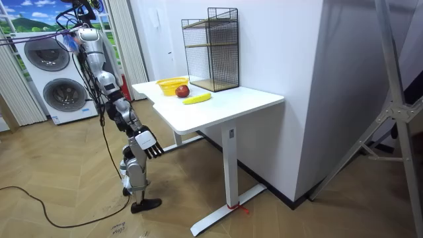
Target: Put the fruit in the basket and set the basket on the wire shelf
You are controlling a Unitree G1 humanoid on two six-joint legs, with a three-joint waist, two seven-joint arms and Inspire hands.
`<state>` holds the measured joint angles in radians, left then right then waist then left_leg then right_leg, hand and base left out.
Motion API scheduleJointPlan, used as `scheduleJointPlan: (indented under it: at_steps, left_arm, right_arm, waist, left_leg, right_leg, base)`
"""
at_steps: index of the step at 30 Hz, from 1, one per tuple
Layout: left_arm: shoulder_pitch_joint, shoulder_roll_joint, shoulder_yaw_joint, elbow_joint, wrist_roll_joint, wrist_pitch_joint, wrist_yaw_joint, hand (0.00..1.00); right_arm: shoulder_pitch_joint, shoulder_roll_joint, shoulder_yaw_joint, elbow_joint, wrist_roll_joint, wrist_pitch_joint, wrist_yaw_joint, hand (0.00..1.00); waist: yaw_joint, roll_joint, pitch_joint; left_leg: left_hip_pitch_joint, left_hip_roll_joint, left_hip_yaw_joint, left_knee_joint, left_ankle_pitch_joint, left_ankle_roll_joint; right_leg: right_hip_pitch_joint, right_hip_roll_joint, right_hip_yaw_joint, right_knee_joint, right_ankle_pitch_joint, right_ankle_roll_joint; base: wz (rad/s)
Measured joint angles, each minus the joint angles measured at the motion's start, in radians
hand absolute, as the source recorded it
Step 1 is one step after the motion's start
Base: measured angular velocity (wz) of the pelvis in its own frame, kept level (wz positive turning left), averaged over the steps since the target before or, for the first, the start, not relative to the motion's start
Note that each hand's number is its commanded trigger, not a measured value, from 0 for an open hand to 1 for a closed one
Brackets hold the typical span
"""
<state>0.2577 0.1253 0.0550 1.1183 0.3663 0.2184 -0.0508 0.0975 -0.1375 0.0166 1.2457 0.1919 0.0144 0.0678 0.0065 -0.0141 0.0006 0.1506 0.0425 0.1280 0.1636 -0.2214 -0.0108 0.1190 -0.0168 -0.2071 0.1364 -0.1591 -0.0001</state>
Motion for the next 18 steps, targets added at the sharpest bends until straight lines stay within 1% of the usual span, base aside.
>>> scheduleJointPlan:
  at_steps: [9,18]
  left_arm:
    - [0.000,0.000,0.001,0.000,0.000,-0.001,0.000,0.00]
    - [0.001,0.000,0.022,0.000,-0.001,-0.002,0.001,0.00]
  right_arm:
    - [0.001,-0.004,-0.001,0.001,0.004,0.000,0.000,0.00]
    - [0.002,-0.005,-0.002,0.034,0.090,0.001,-0.004,0.00]
  waist:
    - [-0.001,0.005,-0.0004]
    - [0.001,0.006,-0.0002]
  left_leg:
    - [0.000,0.000,0.000,0.000,-0.003,0.002]
    - [0.000,0.000,0.000,0.000,-0.003,0.002]
  right_leg:
    - [-0.001,0.000,0.001,0.001,0.000,0.000]
    - [-0.001,0.001,0.001,0.000,0.000,0.000]
  base:
    - [0.00]
    - [0.00]
